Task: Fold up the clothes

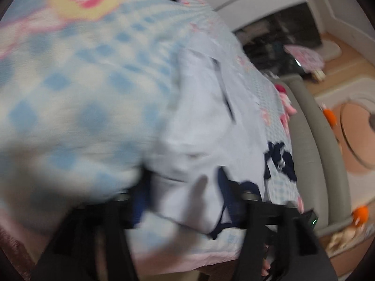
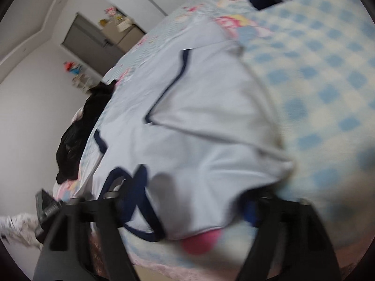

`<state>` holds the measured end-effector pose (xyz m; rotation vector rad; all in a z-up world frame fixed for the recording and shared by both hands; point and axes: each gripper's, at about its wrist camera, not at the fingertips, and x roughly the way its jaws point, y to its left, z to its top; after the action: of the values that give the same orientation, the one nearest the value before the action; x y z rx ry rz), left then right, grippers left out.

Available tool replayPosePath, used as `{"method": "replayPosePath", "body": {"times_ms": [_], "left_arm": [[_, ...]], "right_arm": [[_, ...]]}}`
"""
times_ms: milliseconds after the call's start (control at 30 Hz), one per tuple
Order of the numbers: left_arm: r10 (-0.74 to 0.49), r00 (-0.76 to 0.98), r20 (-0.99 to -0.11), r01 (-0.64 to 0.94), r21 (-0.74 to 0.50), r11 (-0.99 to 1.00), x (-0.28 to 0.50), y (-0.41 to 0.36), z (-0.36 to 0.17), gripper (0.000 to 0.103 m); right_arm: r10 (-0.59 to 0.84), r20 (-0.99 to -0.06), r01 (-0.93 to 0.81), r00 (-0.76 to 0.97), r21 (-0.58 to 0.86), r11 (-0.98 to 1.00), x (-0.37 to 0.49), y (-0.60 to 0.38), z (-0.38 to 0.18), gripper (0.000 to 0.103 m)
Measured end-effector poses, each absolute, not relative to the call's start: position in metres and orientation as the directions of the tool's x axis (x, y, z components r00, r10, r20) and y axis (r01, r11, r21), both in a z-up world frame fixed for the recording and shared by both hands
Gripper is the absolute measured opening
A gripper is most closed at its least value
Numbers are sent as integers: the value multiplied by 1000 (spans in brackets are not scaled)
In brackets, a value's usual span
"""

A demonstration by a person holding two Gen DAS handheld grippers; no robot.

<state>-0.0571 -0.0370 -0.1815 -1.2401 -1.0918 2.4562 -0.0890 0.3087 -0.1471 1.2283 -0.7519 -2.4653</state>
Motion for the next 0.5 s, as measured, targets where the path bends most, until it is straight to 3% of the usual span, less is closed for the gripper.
{"method": "replayPosePath", "body": {"times_ms": [33, 67, 133, 167, 200, 233, 267, 300, 400, 433, 500], "left_arm": [[429, -639, -639, 140, -645, -752, -58, -29, -178, 66], [400, -643, -653, 125, -604, -787, -60, -20, -174, 48], [392, -644, -657, 118, -592, -797, -63, -20, -171, 23], [398, -646, -651, 119, -601, -790, -64, -24, -169, 13], [414, -652, -635, 113, -622, -775, -64, -30, -168, 11], [431, -657, -618, 107, -643, -759, -64, -36, -166, 11], [440, -660, -609, 108, -656, -747, -65, -40, -167, 11], [448, -662, -601, 110, -669, -735, -66, -43, -168, 11], [475, -638, -606, 159, -707, -689, -75, -48, -185, 12], [482, -633, -606, 168, -715, -679, -76, -49, -190, 12], [501, -630, -593, 167, -733, -659, -79, -48, -194, 12]], "right_arm": [[-451, -666, 28, -594, 544, -839, -89, 303, -146, 87], [-433, -682, 30, -590, 517, -856, -90, 298, -145, 87], [-395, -712, 25, -581, 469, -883, -93, 293, -142, 81], [-376, -726, 22, -576, 446, -895, -94, 291, -141, 60], [-372, -723, 24, -582, 441, -897, -95, 291, -138, 41], [-376, -710, 31, -595, 447, -894, -94, 293, -133, 32], [-375, -702, 36, -606, 446, -894, -92, 296, -129, 15], [-369, -696, 42, -616, 439, -897, -90, 299, -127, 10], [-401, -684, 16, -609, 495, -869, -93, 308, -135, 12], [-414, -680, 6, -606, 517, -856, -95, 312, -138, 21], [-439, -670, -16, -599, 558, -830, -98, 318, -144, 23]]}}
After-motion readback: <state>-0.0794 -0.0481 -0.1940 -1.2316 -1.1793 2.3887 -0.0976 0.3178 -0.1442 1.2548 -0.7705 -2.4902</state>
